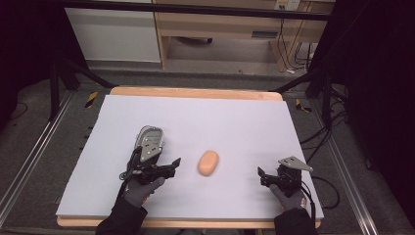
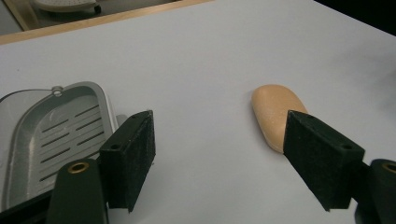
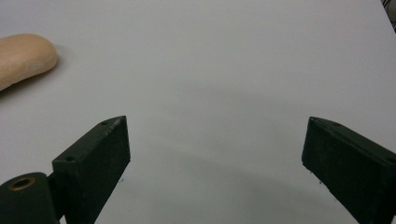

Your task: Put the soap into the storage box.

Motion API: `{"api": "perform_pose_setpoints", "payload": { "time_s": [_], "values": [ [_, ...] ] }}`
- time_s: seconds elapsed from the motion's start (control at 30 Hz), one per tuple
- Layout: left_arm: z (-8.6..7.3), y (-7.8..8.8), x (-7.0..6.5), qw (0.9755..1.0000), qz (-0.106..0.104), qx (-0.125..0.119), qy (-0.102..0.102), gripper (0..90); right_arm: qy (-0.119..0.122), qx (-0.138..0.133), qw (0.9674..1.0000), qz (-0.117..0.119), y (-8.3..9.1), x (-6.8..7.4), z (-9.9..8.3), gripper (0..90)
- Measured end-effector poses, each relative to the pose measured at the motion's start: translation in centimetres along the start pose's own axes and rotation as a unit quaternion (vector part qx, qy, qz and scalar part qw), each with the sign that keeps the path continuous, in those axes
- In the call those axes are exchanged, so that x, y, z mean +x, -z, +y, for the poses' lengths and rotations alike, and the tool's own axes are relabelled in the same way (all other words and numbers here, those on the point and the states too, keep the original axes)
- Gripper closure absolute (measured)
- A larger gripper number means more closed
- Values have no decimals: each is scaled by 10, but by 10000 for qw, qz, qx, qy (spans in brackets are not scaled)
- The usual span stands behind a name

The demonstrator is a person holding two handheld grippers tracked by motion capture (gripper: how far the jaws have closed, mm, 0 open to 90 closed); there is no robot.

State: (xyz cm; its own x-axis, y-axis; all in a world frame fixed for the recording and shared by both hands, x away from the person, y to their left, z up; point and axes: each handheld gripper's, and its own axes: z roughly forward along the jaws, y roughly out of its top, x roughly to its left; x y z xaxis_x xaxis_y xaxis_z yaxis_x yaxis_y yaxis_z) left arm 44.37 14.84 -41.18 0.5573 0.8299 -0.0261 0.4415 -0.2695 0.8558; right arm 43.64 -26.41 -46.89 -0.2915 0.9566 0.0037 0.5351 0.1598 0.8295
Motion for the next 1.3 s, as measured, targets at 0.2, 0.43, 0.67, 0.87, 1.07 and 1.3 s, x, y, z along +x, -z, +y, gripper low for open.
{"api": "perform_pose_setpoints", "payload": {
  "time_s": [0.2,0.43,0.67,0.87,1.07,1.3],
  "values": [
    [5,-8,-7,9999,-35,64,-92,247,-36,-5,10000,-6,1,0,0,78],
    [9,-17,-16,9999,-102,87,-103,245,-43,-2,10000,-17,1,0,0,79],
    [13,-26,-23,9997,-136,142,-175,244,-49,-1,10000,-18,1,0,1,80],
    [16,-34,-30,9993,-193,190,-250,244,-50,5,10000,-31,0,0,1,83],
    [20,-44,-39,9990,-257,238,-295,242,-53,8,10000,-27,0,0,1,83],
    [23,-58,-49,9986,-316,256,-336,240,-53,18,10000,0,0,0,1,83]
  ]
}}
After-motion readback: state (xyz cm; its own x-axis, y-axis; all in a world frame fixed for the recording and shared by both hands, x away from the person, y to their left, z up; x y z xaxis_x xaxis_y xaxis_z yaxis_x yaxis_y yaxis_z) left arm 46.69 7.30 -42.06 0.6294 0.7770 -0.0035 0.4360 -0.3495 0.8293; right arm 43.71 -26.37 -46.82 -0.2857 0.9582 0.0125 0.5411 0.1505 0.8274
